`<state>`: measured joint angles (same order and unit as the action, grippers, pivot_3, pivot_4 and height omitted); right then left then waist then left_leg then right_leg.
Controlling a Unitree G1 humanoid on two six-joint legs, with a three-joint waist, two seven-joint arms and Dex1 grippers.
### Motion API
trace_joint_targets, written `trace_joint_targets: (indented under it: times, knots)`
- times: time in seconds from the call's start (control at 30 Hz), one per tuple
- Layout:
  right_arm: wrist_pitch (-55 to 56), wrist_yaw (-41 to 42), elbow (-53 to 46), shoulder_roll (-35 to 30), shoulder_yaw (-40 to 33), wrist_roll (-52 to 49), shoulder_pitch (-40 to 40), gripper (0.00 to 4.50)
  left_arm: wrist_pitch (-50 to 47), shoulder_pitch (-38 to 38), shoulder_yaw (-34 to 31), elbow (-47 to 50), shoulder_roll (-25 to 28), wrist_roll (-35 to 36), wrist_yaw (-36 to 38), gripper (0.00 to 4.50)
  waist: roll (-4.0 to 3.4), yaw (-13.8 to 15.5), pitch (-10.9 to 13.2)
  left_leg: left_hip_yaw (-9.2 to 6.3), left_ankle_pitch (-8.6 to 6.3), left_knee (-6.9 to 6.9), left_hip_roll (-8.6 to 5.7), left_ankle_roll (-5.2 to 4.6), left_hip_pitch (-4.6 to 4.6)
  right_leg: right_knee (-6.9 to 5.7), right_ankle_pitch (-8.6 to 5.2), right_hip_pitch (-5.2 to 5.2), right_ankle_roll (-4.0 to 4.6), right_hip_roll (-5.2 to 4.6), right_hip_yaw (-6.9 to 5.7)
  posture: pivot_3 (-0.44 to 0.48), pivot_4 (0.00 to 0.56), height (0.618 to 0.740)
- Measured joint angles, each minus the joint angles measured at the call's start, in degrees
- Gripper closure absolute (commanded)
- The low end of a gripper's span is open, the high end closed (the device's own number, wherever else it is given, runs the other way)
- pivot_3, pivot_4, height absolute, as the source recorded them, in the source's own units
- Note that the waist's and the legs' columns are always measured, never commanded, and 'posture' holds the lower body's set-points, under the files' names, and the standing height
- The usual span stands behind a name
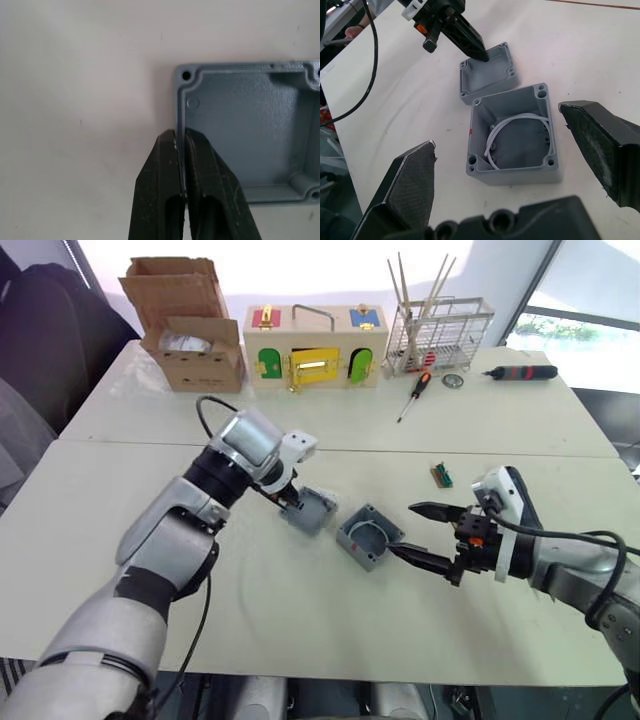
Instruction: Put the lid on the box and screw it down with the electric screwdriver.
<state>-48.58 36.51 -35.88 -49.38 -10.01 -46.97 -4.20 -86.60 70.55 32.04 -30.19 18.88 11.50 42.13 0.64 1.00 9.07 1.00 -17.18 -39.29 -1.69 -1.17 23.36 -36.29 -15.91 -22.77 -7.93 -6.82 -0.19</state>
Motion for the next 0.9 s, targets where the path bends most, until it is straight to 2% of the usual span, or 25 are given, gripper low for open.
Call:
trace_joint_targets:
  times: [0.17,0.27,0.33,0.4,0.47,0.53,0.63,0.77,0.9]
  knots:
    - [-0.1,-1.0,0.2,0.1,-0.9,0.0,0.0,0.0,0.2,0.0,-2.7,-1.9,-0.9,-0.1,-1.4,4.44,-0.02,0.1,0.0,-0.02,-0.1,0.0,-0.01,-0.18,-0.02,0.0,0.0,0.03,0.0,0.0,0.0,0.0,0.15,0.735]
    - [-1.2,-5.4,2.5,4.2,-4.4,-2.8,-4.5,0.0,1.9,-0.6,-7.6,-3.7,-1.0,0.0,-3.4,4.44,0.03,0.0,0.0,-0.04,-0.09,-0.03,0.0,-0.16,-0.02,-0.04,0.0,0.01,0.0,0.0,0.0,0.0,0.15,0.735]
    - [-1.7,-9.1,4.6,7.4,-7.5,-6.5,-8.7,0.0,6.4,-1.2,-11.2,-3.9,-0.2,-0.1,-5.1,4.44,0.08,-0.3,0.0,-0.04,0.07,-0.02,0.01,0.12,0.13,-0.14,0.0,-0.25,0.0,-0.01,0.01,0.0,0.15,0.735]
    - [-1.6,-12.3,6.7,10.9,-9.0,-8.7,-13.2,0.0,12.5,-1.2,-17.4,-3.7,0.9,0.3,-7.4,4.44,0.12,-0.3,0.1,-0.03,0.11,0.08,0.03,0.19,0.32,-0.21,0.01,-0.56,0.0,-0.01,0.0,0.0,0.15,0.735]
    - [-1.3,-15.3,10.2,15.0,-8.6,-9.5,-18.2,0.0,21.5,-0.9,-28.6,-3.1,1.6,2.0,-11.8,4.44,0.13,-0.7,0.1,0.06,0.13,0.12,0.05,0.24,0.47,-0.73,0.01,-0.98,0.0,-0.06,0.0,0.0,0.15,0.735]
    - [-1.7,-16.3,12.3,16.4,-7.4,-9.9,-20.2,0.0,28.7,-0.6,-35.3,-0.8,2.2,3.3,-14.1,4.44,0.11,-0.7,0.1,0.12,0.16,0.15,0.04,0.3,0.65,-0.88,0.01,-1.25,0.0,-0.08,-0.01,0.0,0.15,0.735]
    - [-2.4,-18.3,18.2,21.4,-5.8,-10.8,-26.6,0.0,39.2,-5.8,-44.1,9.8,0.9,8.4,-12.7,4.44,0.1,-0.8,0.1,0.21,0.22,0.08,0.04,0.4,0.72,-0.93,0.02,-1.34,0.01,-0.11,-0.02,0.0,0.15,0.735]
    - [-2.4,-18.6,24.2,24.2,-3.4,-10.6,-34.8,0.0,40.1,-12.8,-47.4,21.0,-2.2,17.0,-8.9,4.44,0.09,-0.5,0.1,0.21,0.23,0.01,0.02,0.42,0.74,-0.94,0.02,-1.31,0.02,-0.12,-0.02,0.0,0.15,0.735]
    - [-2.4,-17.0,29.8,25.0,-1.2,-8.9,-40.8,0.0,42.4,-18.5,-46.0,28.2,-3.5,18.0,-8.9,4.44,0.09,-0.7,0.1,0.19,0.23,0.04,0.01,0.42,0.74,-0.96,0.03,-1.32,0.02,-0.11,-0.03,0.0,0.15,0.735]
